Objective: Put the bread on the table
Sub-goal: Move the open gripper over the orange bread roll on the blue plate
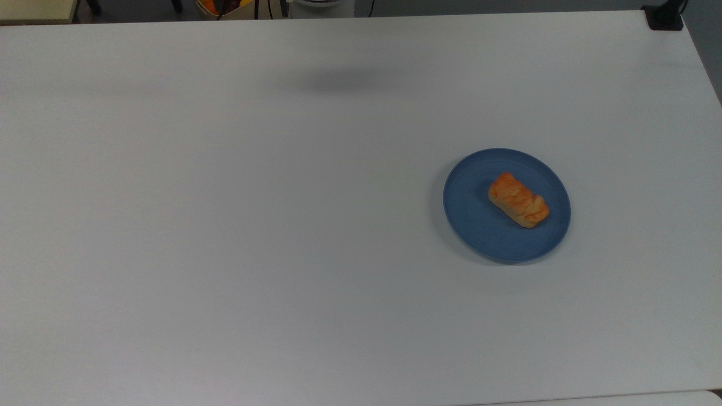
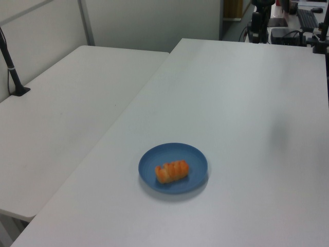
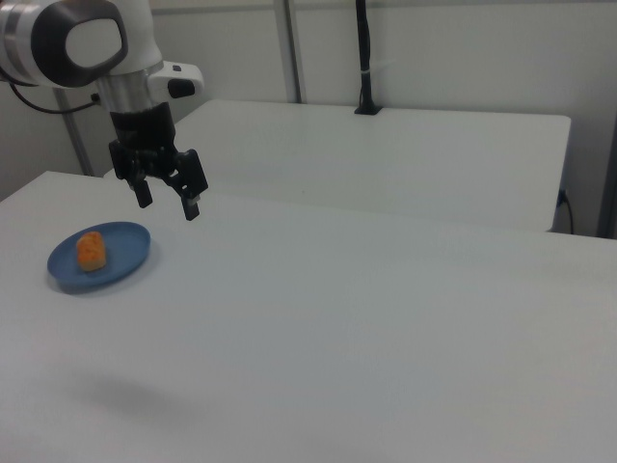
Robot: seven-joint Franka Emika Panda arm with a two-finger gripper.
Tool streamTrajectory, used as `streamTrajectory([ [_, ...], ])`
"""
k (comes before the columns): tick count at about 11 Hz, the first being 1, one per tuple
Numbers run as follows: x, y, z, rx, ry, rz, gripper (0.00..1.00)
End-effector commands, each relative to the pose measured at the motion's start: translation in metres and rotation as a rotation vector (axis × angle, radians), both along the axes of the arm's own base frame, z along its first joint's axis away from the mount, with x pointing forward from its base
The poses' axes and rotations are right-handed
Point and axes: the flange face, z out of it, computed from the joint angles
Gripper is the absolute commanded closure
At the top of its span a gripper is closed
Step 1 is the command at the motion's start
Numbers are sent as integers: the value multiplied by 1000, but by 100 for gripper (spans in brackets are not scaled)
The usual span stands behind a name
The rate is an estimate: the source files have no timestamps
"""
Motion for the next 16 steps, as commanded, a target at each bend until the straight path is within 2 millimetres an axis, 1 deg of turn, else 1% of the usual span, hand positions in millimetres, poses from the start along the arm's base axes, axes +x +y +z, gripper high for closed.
streamTrajectory([
  [1, 8, -3, -1, 2, -27, 38, 0],
  [5, 8, -1, 0, 10, -29, 33, 0],
  [7, 11, 9, 2, 11, -43, 44, 0],
  [8, 18, 19, 5, 10, -53, 51, 0],
  [10, 32, 59, 0, 11, -58, 85, 0],
  [11, 39, 92, -11, 5, -46, 139, 0],
  [13, 47, 139, -19, 17, -108, 213, 0],
  [14, 49, 163, -25, 23, -129, 249, 0],
  [16, 49, 203, -36, 31, -157, 316, 0],
])
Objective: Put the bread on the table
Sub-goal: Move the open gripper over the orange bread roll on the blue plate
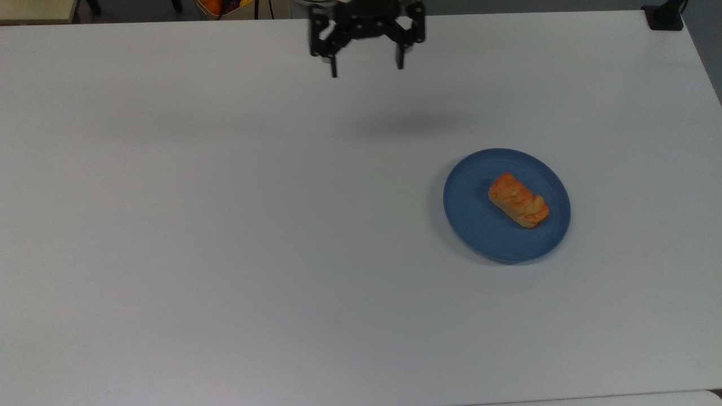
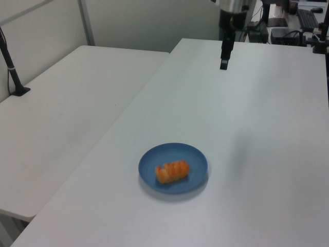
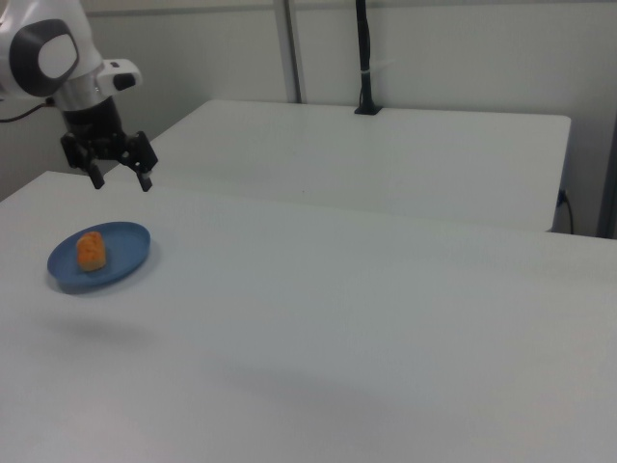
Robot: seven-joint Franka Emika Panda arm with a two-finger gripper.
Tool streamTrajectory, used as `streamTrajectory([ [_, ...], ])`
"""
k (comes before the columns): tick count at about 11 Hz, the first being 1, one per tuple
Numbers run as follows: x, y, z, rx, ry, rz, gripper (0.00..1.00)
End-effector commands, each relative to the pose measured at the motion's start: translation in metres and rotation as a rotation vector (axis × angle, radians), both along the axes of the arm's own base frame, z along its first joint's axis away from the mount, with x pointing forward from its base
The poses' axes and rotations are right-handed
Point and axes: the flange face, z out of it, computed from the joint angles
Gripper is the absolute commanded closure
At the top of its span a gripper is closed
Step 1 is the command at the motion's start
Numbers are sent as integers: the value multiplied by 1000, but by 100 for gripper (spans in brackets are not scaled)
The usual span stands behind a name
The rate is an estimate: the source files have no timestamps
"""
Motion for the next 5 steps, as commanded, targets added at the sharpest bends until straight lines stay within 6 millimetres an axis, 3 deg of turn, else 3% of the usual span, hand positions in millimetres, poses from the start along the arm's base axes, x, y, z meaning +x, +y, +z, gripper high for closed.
streamTrajectory([
  [1, 2, 60, -18, 15, -28, 85, 0],
  [4, 7, 126, -59, 29, -86, 179, 0],
  [5, 11, 138, -71, 37, -110, 195, 0],
])
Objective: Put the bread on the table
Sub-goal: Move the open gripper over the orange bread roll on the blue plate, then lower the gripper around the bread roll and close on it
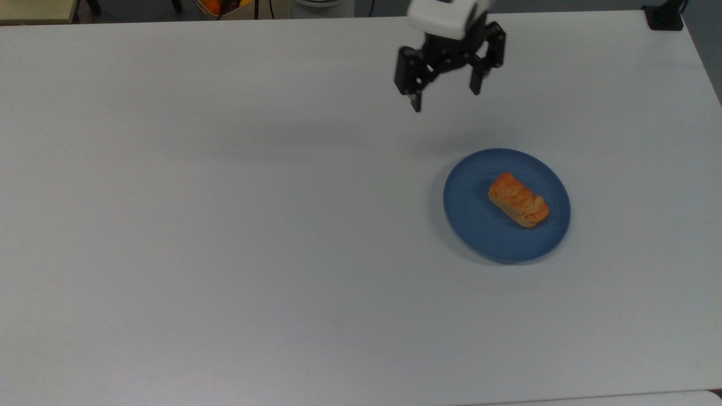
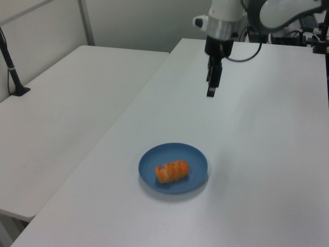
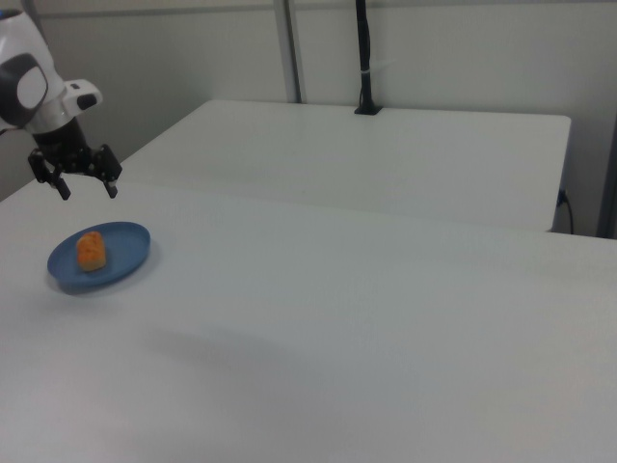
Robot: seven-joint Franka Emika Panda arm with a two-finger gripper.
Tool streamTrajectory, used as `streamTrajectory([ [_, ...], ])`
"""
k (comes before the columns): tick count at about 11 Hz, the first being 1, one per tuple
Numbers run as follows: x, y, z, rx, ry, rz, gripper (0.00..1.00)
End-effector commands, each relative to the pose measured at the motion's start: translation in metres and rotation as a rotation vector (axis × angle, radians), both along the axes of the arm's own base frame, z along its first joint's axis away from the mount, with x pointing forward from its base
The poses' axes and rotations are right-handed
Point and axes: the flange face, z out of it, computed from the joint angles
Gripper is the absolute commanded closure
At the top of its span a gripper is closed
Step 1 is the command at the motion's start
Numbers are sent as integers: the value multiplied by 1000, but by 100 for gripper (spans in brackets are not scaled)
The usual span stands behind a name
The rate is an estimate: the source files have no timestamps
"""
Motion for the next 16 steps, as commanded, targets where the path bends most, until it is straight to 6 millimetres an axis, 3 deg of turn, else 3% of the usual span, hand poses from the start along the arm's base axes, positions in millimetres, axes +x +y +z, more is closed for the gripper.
streamTrajectory([
  [1, 13, 40, -40, 20, -50, 47, 0],
  [5, 18, 95, -99, 58, -132, 116, 0],
  [8, 19, 119, -136, 81, -175, 148, 0],
  [14, 28, 132, -209, 91, -251, 184, 0],
  [16, 29, 133, -216, 98, -263, 186, 0],
])
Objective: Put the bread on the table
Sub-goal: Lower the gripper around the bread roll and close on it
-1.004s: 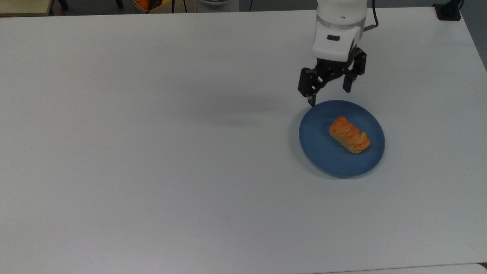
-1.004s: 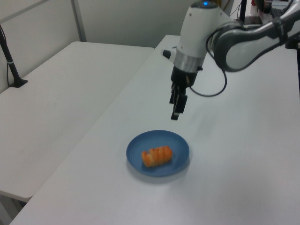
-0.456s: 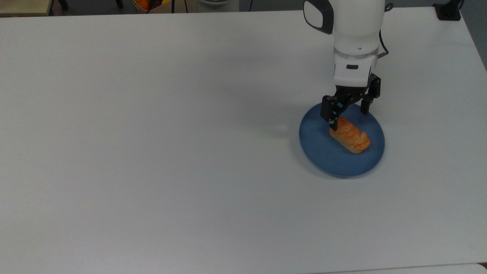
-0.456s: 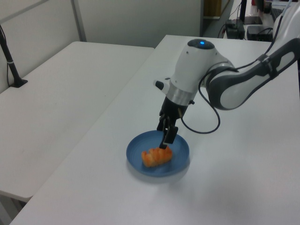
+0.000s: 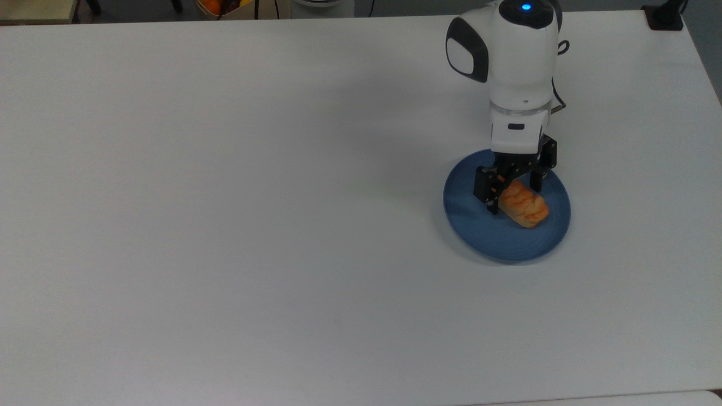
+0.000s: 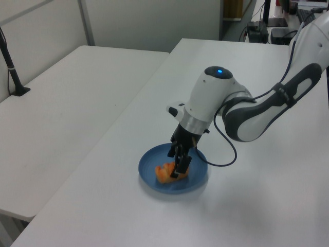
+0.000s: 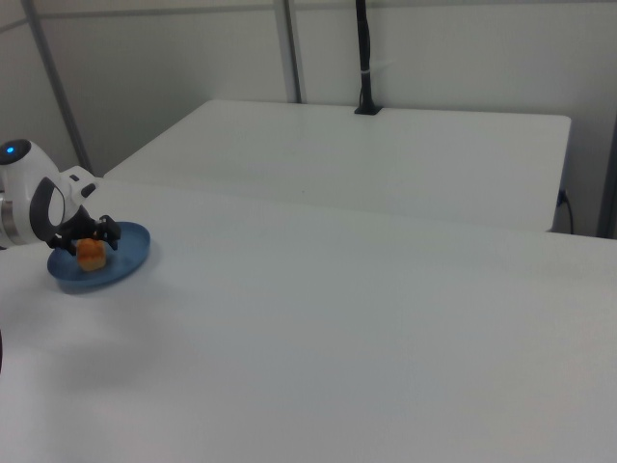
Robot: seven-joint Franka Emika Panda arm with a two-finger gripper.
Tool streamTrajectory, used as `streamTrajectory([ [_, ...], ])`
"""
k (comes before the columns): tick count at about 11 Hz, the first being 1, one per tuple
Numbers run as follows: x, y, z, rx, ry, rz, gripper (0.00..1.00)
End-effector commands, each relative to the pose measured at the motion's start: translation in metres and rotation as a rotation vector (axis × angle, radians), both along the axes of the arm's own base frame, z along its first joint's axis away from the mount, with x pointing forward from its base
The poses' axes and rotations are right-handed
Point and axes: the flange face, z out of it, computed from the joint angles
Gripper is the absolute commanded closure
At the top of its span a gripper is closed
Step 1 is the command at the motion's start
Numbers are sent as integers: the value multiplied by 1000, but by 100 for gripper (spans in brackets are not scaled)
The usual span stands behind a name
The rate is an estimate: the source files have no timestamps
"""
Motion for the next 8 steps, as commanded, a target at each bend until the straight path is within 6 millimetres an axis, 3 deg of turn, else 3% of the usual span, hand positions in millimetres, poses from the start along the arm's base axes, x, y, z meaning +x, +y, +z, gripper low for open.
streamTrajectory([
  [1, 3, 4, -4, 4, -32, 8, 0],
  [2, 3, 4, -3, 6, -33, 7, 1],
  [3, 3, 4, -2, 6, -35, 6, 9],
  [4, 2, 7, 0, 8, -37, 11, 22],
  [6, 0, 8, 2, 13, -34, 6, 55],
  [8, -2, 12, 4, 28, -26, -26, 77],
])
